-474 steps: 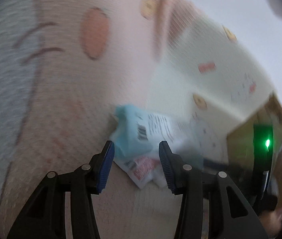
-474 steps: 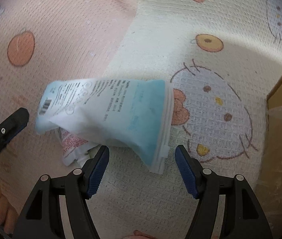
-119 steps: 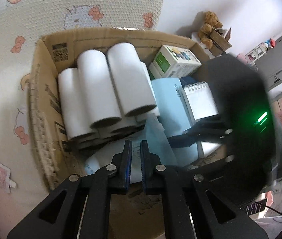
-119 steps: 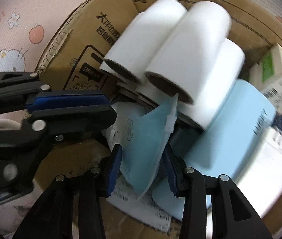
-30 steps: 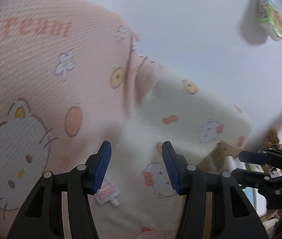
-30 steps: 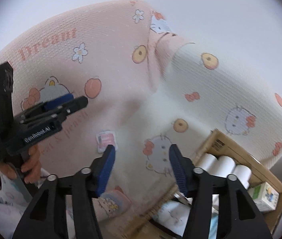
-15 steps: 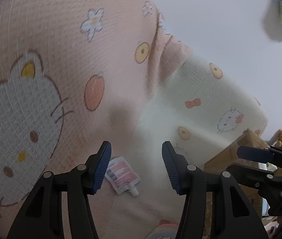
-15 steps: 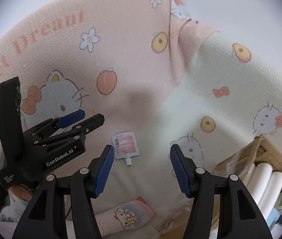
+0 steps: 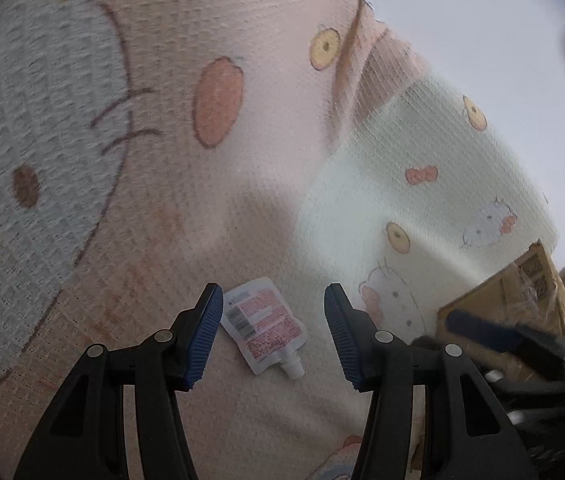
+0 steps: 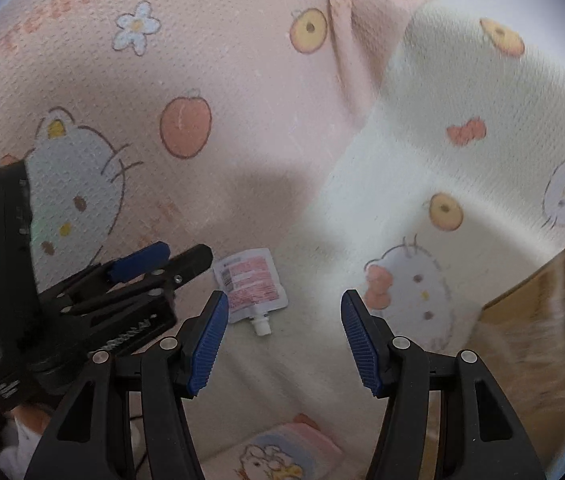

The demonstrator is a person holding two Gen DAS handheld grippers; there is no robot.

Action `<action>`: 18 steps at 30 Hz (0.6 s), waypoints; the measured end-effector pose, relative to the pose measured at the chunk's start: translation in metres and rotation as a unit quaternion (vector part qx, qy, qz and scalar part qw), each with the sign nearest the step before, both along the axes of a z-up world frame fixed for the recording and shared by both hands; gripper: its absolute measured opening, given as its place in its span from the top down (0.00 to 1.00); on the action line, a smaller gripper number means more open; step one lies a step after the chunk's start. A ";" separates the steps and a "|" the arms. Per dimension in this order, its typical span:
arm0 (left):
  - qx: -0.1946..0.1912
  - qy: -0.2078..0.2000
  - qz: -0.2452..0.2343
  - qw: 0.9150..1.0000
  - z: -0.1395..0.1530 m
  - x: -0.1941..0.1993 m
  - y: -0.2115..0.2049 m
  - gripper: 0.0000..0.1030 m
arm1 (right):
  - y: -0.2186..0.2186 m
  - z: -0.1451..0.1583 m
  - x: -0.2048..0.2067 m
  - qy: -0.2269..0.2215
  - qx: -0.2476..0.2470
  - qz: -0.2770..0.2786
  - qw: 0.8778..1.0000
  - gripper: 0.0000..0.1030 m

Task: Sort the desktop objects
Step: 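Lower the left tool toward the white-and-red sachet on the blanket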

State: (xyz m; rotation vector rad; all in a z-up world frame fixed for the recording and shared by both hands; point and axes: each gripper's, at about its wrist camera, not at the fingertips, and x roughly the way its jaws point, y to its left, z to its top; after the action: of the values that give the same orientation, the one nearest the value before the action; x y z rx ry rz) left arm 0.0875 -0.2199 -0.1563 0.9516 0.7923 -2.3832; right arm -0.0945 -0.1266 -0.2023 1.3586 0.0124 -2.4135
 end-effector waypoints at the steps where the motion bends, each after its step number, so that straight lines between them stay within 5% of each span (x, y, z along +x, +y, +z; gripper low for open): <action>1: 0.000 0.013 0.003 1.000 0.000 0.003 -0.001 0.45 | -0.001 -0.006 0.002 0.000 -0.001 -0.002 1.000 0.46; 7: 0.022 0.021 0.004 1.000 -0.007 0.007 -0.014 0.45 | -0.005 -0.037 0.006 -0.013 0.002 0.007 1.000 0.46; 11: 0.038 0.042 -0.011 0.998 -0.012 -0.001 -0.026 0.63 | -0.004 -0.057 -0.001 -0.039 -0.016 -0.011 0.999 0.46; 18: 0.028 -0.004 -0.034 0.999 -0.026 -0.039 -0.029 0.67 | -0.005 -0.082 -0.007 -0.056 -0.005 -0.023 0.998 0.46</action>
State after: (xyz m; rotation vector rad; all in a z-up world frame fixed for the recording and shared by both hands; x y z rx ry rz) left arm 0.0490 -0.2490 -0.1819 1.0239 0.8405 -2.4246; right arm -0.1016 -0.1318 -0.2844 1.5021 -0.0616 -2.3676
